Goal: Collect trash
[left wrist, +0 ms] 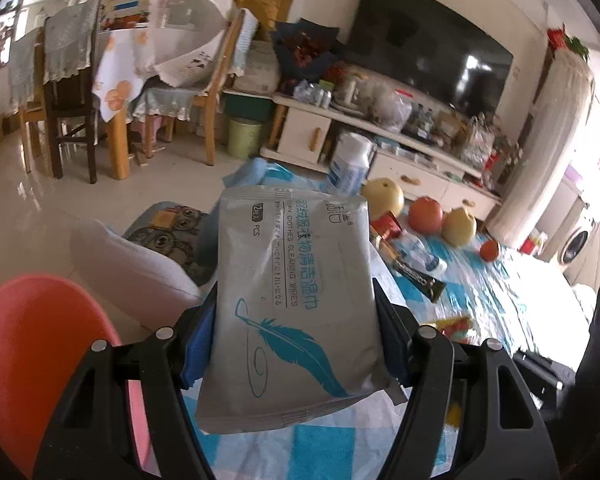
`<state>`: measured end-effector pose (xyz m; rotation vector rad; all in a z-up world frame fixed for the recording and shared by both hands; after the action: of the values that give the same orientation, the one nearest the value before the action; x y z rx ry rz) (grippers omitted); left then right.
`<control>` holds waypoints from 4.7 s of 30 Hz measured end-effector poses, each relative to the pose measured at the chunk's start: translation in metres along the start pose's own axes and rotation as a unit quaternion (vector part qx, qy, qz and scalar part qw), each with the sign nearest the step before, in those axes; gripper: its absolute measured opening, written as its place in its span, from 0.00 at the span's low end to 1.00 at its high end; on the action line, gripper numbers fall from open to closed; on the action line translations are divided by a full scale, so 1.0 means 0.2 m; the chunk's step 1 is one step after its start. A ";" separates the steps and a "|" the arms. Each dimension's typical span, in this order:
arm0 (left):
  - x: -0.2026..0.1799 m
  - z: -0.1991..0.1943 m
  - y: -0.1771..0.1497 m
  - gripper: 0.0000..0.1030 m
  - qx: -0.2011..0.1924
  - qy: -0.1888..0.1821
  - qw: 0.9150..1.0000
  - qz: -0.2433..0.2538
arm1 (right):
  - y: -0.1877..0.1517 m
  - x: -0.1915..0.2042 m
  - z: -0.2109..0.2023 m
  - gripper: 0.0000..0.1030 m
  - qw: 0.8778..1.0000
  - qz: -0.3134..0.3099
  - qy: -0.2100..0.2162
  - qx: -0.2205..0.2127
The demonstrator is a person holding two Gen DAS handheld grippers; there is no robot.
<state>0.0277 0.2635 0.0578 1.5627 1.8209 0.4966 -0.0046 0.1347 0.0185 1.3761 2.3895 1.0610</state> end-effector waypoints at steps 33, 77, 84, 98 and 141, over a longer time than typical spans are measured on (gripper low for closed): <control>1.03 -0.49 -0.05 0.85 -0.068 0.110 0.968 -0.213 | 0.16 1.02 0.40 0.82 0.992 -0.098 0.068 0.031; 0.21 -0.17 0.06 0.90 -0.066 0.064 0.995 -0.024 | -0.16 0.18 -0.04 0.92 0.999 0.016 -0.032 0.013; 0.09 -0.09 0.06 0.90 -0.052 0.064 0.997 -0.003 | -0.15 0.01 -0.11 0.92 0.998 0.047 -0.034 0.003; -0.09 0.12 0.08 0.89 -0.013 0.068 0.997 -0.024 | -0.20 -0.39 -0.18 0.92 0.995 0.061 -0.079 -0.001; -0.80 1.09 0.10 0.75 0.190 0.077 0.977 0.060 | -0.25 -1.28 -0.32 0.92 0.975 0.195 -0.108 -0.018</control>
<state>0.2027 0.0825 -0.0419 1.9461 2.0358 0.3429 0.0723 -0.1216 -0.0145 1.8903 1.9843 0.9704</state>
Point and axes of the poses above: each gripper's, at about its wrist camera, not at the fingertips, and z roughly the way its jaws point, x to its left, y to its top, the point moved 8 cm from there along z, roughly the way its jaws point, and after that the axes turned 11 degrees about x, right-handed, at the moved point
